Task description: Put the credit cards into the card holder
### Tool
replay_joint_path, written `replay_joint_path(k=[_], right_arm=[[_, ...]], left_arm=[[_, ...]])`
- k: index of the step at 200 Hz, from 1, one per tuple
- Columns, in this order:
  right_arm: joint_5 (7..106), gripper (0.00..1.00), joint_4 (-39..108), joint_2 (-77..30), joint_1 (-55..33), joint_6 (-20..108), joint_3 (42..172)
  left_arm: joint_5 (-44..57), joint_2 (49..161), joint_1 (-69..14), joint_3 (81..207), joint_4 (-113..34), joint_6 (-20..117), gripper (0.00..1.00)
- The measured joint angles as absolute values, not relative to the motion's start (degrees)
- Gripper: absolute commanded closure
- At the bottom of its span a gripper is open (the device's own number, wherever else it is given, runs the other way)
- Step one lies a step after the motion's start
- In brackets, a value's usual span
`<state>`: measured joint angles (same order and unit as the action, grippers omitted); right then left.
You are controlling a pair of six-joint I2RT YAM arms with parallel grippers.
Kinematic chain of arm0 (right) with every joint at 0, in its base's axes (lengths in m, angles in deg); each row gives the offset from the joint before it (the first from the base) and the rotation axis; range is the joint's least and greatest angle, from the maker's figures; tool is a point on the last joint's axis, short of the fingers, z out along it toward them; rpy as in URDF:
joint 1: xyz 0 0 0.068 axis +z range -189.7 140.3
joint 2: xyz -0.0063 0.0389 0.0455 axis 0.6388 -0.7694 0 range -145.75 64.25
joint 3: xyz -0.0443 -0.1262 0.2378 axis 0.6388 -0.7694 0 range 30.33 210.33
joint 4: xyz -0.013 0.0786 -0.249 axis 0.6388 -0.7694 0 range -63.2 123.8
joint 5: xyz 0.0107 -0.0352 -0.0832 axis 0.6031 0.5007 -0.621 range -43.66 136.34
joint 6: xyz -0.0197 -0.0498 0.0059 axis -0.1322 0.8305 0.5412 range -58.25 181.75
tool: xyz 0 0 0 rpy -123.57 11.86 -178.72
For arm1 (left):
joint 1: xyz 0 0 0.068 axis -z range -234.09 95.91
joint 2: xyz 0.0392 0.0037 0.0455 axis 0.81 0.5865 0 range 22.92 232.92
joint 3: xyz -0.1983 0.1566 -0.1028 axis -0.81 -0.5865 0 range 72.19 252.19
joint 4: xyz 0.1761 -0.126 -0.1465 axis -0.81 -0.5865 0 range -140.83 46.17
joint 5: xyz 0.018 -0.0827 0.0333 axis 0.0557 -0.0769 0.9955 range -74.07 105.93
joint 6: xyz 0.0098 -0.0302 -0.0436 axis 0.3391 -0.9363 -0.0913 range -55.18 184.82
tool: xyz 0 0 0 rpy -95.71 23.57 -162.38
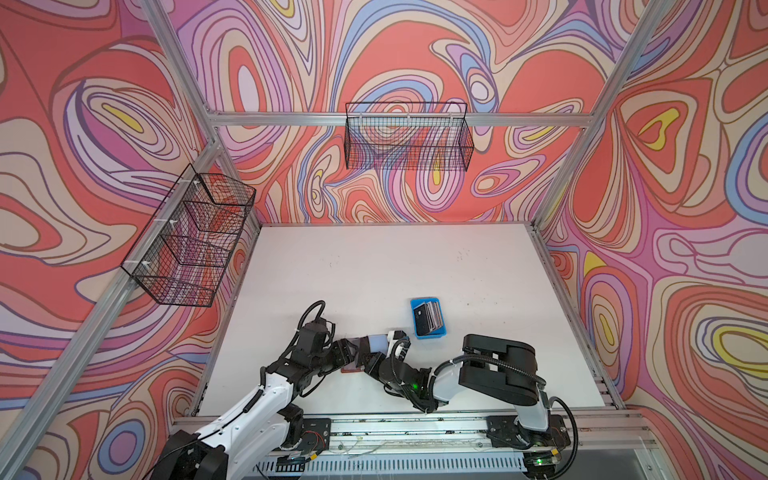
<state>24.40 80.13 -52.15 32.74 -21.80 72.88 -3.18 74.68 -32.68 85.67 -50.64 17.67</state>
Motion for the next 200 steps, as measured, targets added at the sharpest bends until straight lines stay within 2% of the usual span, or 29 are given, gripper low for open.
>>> replay_joint_path(k=[72, 165, 200], right_arm=[[21.5, 1.00, 71.8, -48.1, 32.8, -16.8, 72.9], [22.2, 1.00, 81.0, -52.5, 32.4, -17.0, 73.0], [25.2, 1.00, 84.7, -52.8, 32.4, -18.2, 71.5]], left_arm=[[-3.2, 74.7, -32.7, 85.7, -50.6, 17.7, 0.33], [-3.3, 74.7, -32.7, 85.7, -50.6, 17.7, 0.33], [-3.1, 74.7, -32.7, 85.7, -50.6, 17.7, 0.34]])
